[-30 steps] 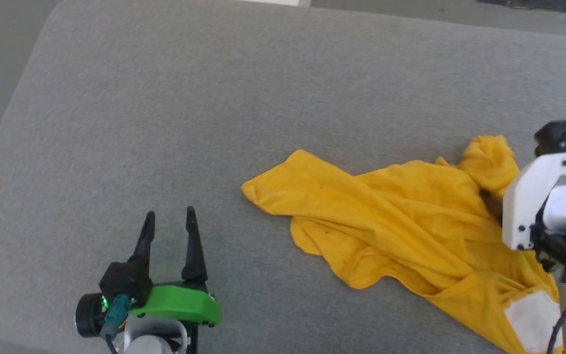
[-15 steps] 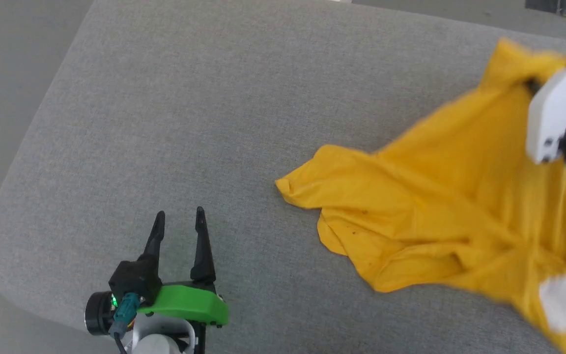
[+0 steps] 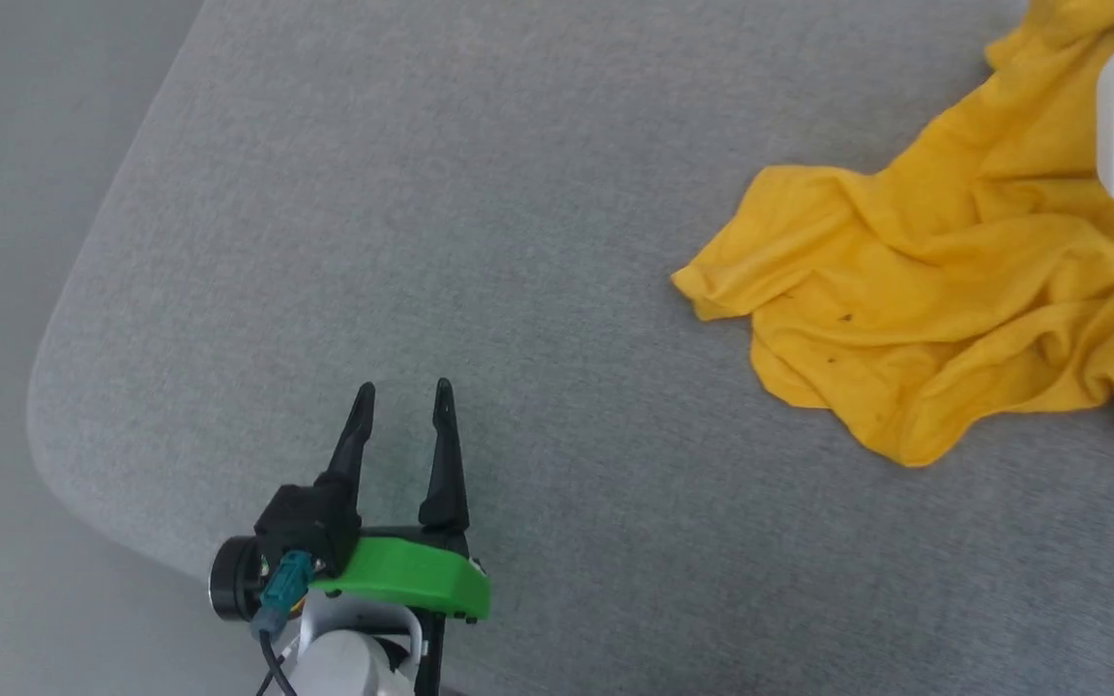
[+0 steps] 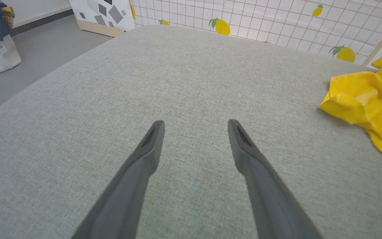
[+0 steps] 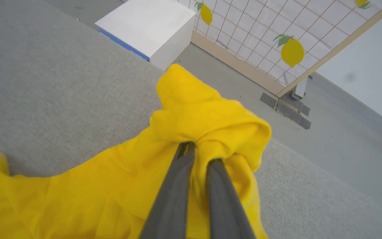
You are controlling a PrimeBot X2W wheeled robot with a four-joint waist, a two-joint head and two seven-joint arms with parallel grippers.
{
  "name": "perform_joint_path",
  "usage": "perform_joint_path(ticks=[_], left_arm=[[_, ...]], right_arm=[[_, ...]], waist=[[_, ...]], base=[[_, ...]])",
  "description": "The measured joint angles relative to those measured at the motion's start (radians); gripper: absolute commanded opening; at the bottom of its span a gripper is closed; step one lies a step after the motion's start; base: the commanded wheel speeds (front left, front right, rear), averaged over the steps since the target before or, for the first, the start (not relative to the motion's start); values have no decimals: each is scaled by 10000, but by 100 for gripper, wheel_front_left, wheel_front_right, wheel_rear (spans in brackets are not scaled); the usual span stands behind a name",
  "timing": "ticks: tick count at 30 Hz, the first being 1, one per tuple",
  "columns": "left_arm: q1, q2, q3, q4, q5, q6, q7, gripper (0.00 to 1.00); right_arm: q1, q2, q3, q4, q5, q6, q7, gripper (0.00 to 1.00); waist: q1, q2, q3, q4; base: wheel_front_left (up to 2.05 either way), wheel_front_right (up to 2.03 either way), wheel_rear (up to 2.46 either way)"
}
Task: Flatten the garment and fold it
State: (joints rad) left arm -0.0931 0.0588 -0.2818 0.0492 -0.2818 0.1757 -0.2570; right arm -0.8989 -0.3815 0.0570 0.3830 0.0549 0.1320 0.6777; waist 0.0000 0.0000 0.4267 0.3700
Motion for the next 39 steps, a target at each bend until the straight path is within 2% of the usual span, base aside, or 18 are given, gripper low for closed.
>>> perform_joint_path(ticks=[1, 2, 10, 15, 23, 26, 29, 34, 36, 39], left_arm=[[-37, -2, -2, 0, -2, 2, 0, 100], [-85, -4, -8, 6, -8, 4, 0, 100], [-314, -27, 117, 27, 31, 15, -2, 100], [-254, 12, 437, 0, 194, 19, -2, 100], [411, 445, 794, -190, 270, 31, -10, 100], [611, 570, 786, -324, 280, 21, -10, 100], [784, 694, 779, -497, 280, 10, -10, 100], [1186, 773, 786, -782, 278, -23, -10, 100], [1382, 796, 842, -915, 278, 23, -10, 100], [1445, 932, 775, -1116, 282, 8, 90, 100]], right_arm=[[1, 73, -73, 171, -69, 0, -77, 90], [1, 159, -136, 318, -151, 0, -211, 100], [-37, 470, -382, 646, -73, 0, -1083, 100], [327, 570, -796, -395, 654, 0, -1822, 100], [3958, 1254, -1998, -3810, 1223, 0, -2767, 100], [5776, 2088, -2847, -5248, 1177, -2, -3323, 100], [7501, 2794, -3283, -6249, 823, 2, -3998, 100], [9696, 3310, -3636, -6721, 782, 0, -4980, 100], [10202, 3312, -3831, -6466, 1582, 0, -5277, 100], [10498, 3315, -4006, -6245, 1850, 0, -5662, 100]], waist=[[0, 0, 87, 53], [0, 0, 169, 96], [1, 0, 291, -1], [0, 0, -98, -271], [0, 0, -915, -1150], [0, 0, -1225, -1534], [0, 0, -1480, -1873], [0, 0, -1831, -2361], [0, 0, -1969, -2544], [0, 0, -2116, -2801]], base=[[0, 0, 0], [0, 0, 0], [0, 0, 0], [0, 0, 0], [0, 0, 0], [0, 0, 0], [0, 0, 0], [0, 0, 0], [0, 0, 0], [0, 0, 0]])
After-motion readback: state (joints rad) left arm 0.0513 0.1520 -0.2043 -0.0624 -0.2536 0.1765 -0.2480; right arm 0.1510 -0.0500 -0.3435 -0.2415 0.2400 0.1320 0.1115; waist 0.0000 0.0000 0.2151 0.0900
